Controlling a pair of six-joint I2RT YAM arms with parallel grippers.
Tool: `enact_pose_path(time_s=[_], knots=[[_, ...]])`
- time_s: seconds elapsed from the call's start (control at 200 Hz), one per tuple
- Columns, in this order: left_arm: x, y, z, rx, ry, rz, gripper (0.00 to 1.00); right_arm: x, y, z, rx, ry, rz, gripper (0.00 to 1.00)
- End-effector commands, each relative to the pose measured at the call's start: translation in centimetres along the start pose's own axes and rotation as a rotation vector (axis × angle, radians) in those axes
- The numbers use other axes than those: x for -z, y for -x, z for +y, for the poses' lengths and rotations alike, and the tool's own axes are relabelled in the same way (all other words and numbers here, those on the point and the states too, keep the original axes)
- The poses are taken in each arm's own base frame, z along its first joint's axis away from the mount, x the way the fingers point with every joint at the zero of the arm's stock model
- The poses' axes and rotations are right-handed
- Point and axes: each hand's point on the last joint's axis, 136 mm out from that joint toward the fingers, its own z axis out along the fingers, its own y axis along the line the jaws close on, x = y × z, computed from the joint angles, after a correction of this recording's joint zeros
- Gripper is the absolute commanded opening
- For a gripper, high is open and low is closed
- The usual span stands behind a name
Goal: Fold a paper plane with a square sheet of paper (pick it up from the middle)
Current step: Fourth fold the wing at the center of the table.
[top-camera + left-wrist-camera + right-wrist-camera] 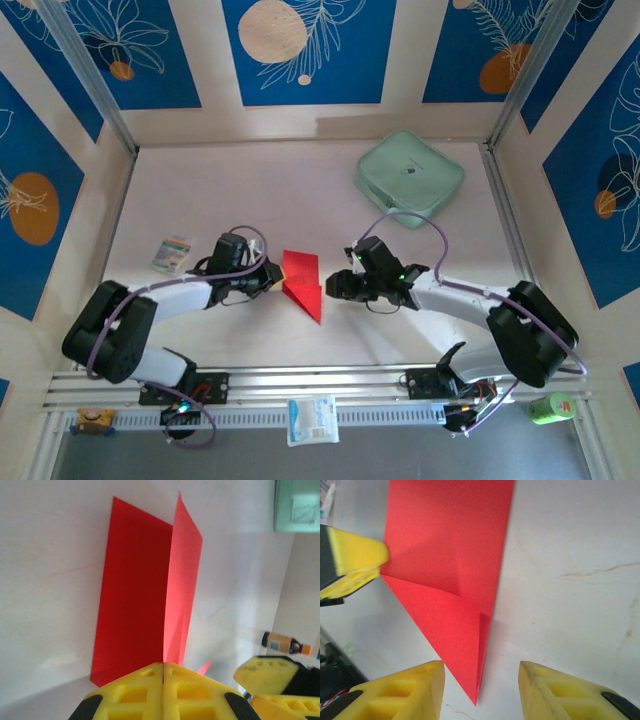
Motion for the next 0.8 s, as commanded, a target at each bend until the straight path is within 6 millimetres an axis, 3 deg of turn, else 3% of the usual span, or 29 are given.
enact_pose_path(time_s=[0.0,0.125,0.215,0.315,0.47,0.795], knots=[[0.8,0.6,0.7,0.033,0.048,-0.109,0.00,1.1,1.1,-0.9,0.102,-0.151,-0.109,0.42],[1.4,0.3,1.1,0.050,0.093,-0.160,0.00,0.7,1.3,2.0,0.439,-0.180,-0.295,0.42],[1.8,0.2,1.0,0.057,0.104,-0.181,0.00,-0.3,-0.2,5.4,0.730,-0.140,-0.373,0.42],[2.0,0.1,0.3,0.045,0.096,-0.184,0.00,-2.2,-1.7,6.9,0.890,-0.145,-0.349,0.39],[2.0,0.0,0.0,0.031,0.107,-0.163,0.00,-4.1,-1.9,7.9,1.028,-0.225,-0.401,0.39],[1.8,-0.1,-0.7,0.006,0.106,-0.138,0.00,-6.6,-2.1,6.4,1.073,-0.286,-0.341,0.36]])
